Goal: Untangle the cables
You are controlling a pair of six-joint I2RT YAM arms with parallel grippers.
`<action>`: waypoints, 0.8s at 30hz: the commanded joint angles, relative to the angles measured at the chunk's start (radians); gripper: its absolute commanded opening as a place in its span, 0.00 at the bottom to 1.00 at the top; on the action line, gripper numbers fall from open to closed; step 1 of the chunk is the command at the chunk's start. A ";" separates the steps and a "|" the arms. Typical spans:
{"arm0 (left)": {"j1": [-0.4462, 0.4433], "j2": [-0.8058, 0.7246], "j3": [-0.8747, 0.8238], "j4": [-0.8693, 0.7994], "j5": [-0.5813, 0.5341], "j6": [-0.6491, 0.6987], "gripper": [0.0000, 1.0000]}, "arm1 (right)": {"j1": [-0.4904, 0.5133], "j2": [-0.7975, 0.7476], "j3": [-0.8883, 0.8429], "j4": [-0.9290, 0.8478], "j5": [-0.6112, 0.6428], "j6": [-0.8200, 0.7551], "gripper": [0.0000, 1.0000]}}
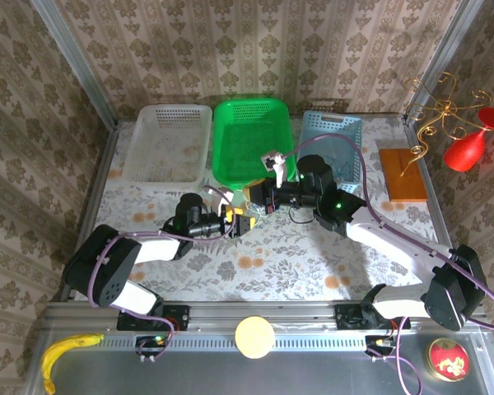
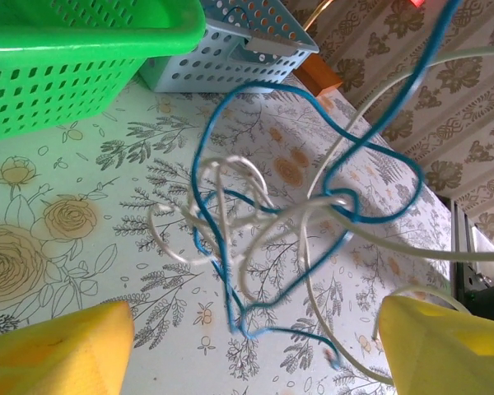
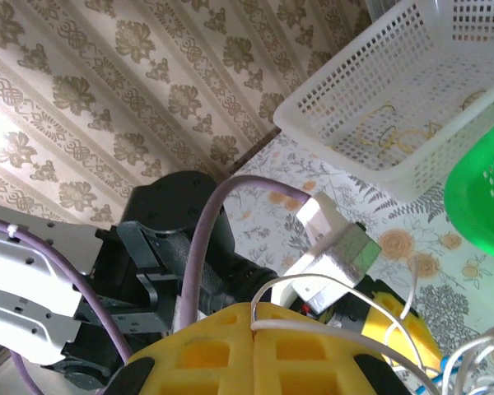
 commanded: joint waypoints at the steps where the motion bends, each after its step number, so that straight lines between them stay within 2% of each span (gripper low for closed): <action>1: -0.009 0.008 -0.009 0.049 0.019 -0.005 0.79 | -0.005 -0.016 0.032 0.025 -0.034 0.020 0.00; 11: -0.023 0.055 0.042 0.074 0.017 -0.004 0.79 | 0.002 -0.020 0.004 0.108 -0.049 0.091 0.00; 15: -0.027 0.077 0.052 0.114 0.004 -0.009 0.73 | 0.005 -0.019 -0.004 0.124 -0.049 0.107 0.00; 17: -0.027 0.086 0.053 0.136 -0.001 -0.014 0.64 | 0.005 -0.021 -0.007 0.126 -0.045 0.109 0.00; 21: -0.025 0.093 0.047 0.168 -0.024 -0.022 0.29 | -0.005 -0.028 -0.015 0.129 -0.040 0.114 0.00; 24: -0.019 0.097 0.038 0.190 -0.040 -0.032 0.20 | -0.023 -0.041 -0.032 0.139 -0.035 0.125 0.00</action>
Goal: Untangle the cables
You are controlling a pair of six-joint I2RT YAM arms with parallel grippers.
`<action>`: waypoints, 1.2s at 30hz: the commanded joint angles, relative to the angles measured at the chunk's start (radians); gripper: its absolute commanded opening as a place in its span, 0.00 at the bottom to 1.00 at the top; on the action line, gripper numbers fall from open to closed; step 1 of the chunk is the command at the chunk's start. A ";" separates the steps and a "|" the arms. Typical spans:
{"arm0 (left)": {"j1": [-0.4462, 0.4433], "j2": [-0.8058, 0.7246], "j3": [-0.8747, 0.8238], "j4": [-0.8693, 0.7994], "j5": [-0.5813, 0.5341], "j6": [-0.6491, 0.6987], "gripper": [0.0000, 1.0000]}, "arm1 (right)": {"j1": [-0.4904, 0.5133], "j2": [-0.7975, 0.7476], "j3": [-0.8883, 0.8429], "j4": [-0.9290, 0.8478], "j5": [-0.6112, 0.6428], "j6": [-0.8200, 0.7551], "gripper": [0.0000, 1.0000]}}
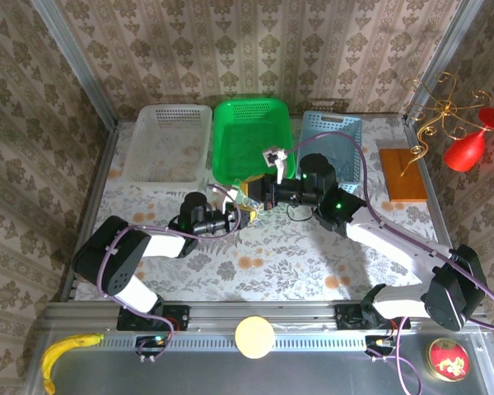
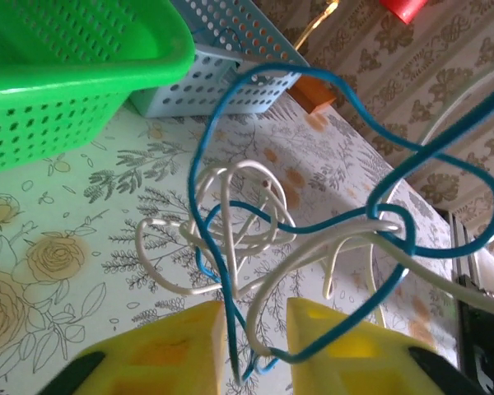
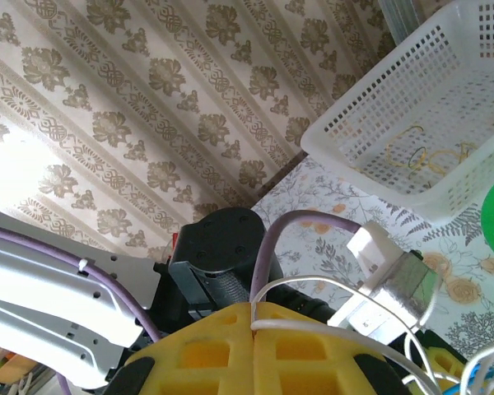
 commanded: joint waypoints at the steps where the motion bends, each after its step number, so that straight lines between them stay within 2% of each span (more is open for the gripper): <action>1: 0.004 0.012 0.008 0.072 -0.013 -0.012 0.16 | -0.025 -0.045 -0.024 0.038 -0.004 0.022 0.00; 4: 0.024 0.008 -0.001 0.078 0.005 -0.028 0.02 | -0.067 -0.076 -0.051 0.018 0.039 0.027 0.00; 5: 0.031 0.003 -0.005 0.075 0.008 -0.032 0.00 | -0.085 -0.088 -0.061 0.011 0.056 0.029 0.00; 12: 0.108 -0.097 -0.055 0.002 0.079 -0.038 0.00 | -0.223 -0.174 -0.172 -0.073 0.205 0.063 0.00; 16: 0.145 -0.187 -0.054 -0.072 0.131 -0.035 0.00 | -0.232 -0.191 -0.240 -0.143 0.292 0.055 0.00; 20: 0.212 -0.281 -0.023 -0.185 0.193 -0.021 0.00 | -0.230 -0.175 -0.360 -0.124 0.331 0.102 0.00; 26: 0.244 -0.389 0.023 -0.295 0.191 0.001 0.00 | -0.162 -0.091 -0.491 0.009 0.343 0.177 0.00; 28: 0.252 -0.405 0.029 -0.282 0.181 -0.017 0.00 | -0.108 -0.040 -0.489 0.020 0.375 0.182 0.00; 36: 0.256 -0.417 0.032 -0.171 0.156 -0.111 0.00 | 0.042 0.180 -0.418 0.063 0.364 0.201 0.00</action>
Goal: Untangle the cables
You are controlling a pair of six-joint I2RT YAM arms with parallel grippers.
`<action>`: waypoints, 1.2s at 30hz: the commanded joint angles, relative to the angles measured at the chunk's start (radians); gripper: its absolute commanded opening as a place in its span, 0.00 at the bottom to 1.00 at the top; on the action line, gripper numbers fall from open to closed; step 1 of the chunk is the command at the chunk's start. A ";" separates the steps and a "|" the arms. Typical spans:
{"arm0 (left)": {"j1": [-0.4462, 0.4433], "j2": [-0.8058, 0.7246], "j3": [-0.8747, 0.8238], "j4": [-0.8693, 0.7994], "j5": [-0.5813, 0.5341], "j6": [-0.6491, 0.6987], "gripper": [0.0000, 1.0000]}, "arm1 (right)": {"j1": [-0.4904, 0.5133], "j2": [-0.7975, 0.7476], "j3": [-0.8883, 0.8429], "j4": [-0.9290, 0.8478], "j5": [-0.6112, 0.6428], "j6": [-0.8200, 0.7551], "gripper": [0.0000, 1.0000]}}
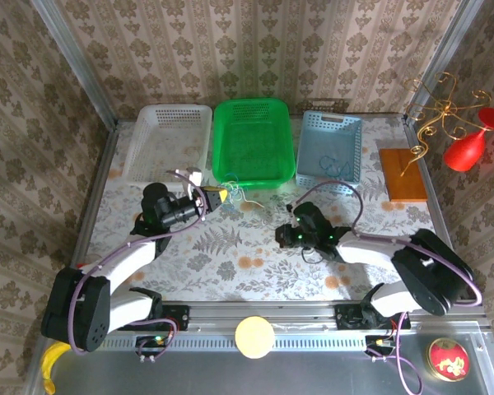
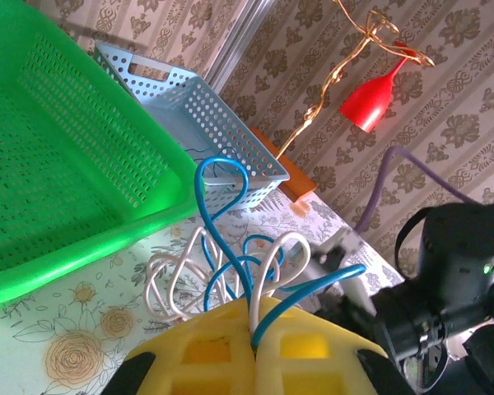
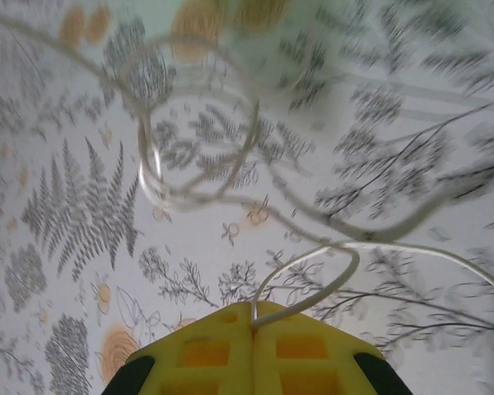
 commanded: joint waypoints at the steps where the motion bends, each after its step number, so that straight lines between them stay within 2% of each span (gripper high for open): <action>1: 0.005 -0.018 0.028 0.068 -0.001 -0.056 0.00 | 0.028 0.041 0.055 0.035 0.005 0.015 0.01; 5: 0.006 -0.020 0.030 0.068 -0.005 -0.073 0.00 | 0.027 0.002 0.104 -0.042 -0.031 -0.023 0.46; 8: 0.005 -0.017 0.030 0.055 -0.010 -0.085 0.00 | 0.027 -0.090 0.142 -0.126 -0.033 -0.056 0.57; 15: -0.007 -0.001 0.048 -0.046 -0.070 -0.130 0.00 | 0.027 -0.244 0.213 -0.232 -0.041 -0.086 0.58; 21: -0.031 -0.006 0.118 -0.319 -0.225 -0.198 0.00 | 0.038 -0.293 0.229 -0.180 -0.085 -0.209 0.60; 27: -0.047 -0.004 0.177 -0.475 -0.261 -0.279 0.00 | 0.038 -0.276 0.269 -0.144 -0.148 -0.411 0.59; 32: -0.061 0.003 0.208 -0.534 -0.259 -0.331 0.00 | 0.048 -0.203 0.349 -0.147 -0.200 -0.477 0.60; 36: -0.074 0.014 0.221 -0.544 -0.257 -0.379 0.00 | 0.077 -0.143 0.408 -0.150 -0.195 -0.512 0.60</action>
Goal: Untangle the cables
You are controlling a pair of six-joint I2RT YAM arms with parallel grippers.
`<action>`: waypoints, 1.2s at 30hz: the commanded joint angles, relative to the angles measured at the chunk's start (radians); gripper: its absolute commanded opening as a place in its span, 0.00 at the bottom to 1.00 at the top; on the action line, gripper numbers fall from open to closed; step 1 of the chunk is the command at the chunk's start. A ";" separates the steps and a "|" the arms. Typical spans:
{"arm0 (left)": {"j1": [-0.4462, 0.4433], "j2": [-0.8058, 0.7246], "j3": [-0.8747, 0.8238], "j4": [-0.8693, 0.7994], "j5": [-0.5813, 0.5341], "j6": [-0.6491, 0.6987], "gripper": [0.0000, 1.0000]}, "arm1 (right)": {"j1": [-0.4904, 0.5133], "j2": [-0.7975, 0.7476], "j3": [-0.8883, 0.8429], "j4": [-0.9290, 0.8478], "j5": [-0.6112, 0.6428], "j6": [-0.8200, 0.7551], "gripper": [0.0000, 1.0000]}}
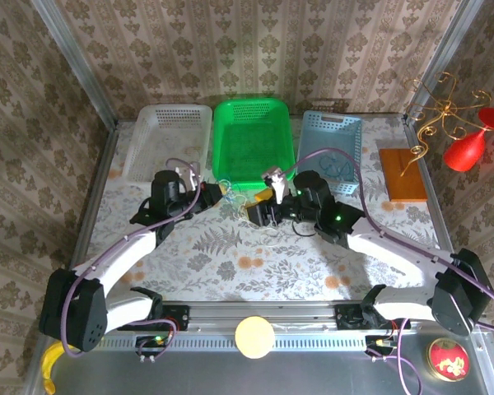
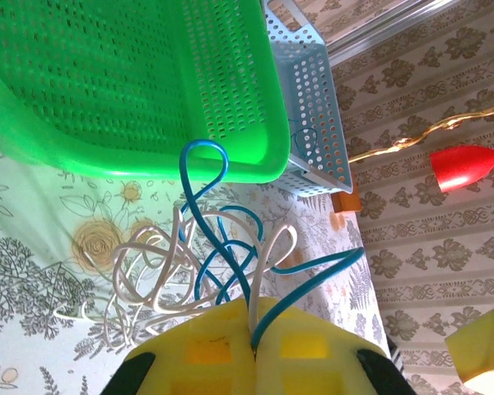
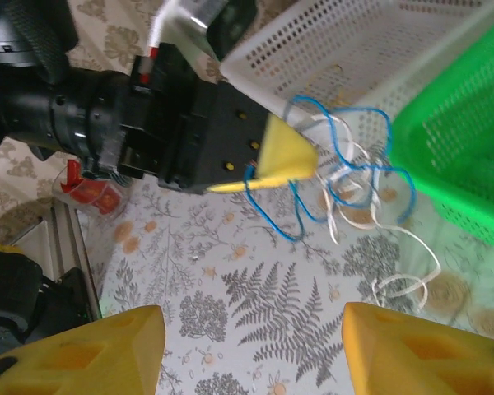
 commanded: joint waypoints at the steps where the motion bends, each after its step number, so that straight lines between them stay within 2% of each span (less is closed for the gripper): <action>1: -0.013 0.012 0.036 -0.043 -0.007 -0.069 0.00 | 0.028 0.050 0.052 0.008 -0.021 -0.076 0.60; 18: -0.033 0.018 0.063 -0.050 0.003 -0.104 0.00 | 0.052 0.209 0.116 0.057 0.034 -0.105 0.60; 27: -0.033 0.013 0.068 -0.051 0.016 -0.104 0.00 | 0.050 0.265 0.147 0.069 0.069 -0.114 0.55; 30: -0.033 0.010 0.069 -0.053 0.020 -0.101 0.00 | 0.047 0.279 0.156 0.073 0.072 -0.114 0.48; 36: -0.033 0.005 0.063 -0.053 0.022 -0.095 0.00 | 0.037 0.289 0.174 0.069 0.063 -0.112 0.14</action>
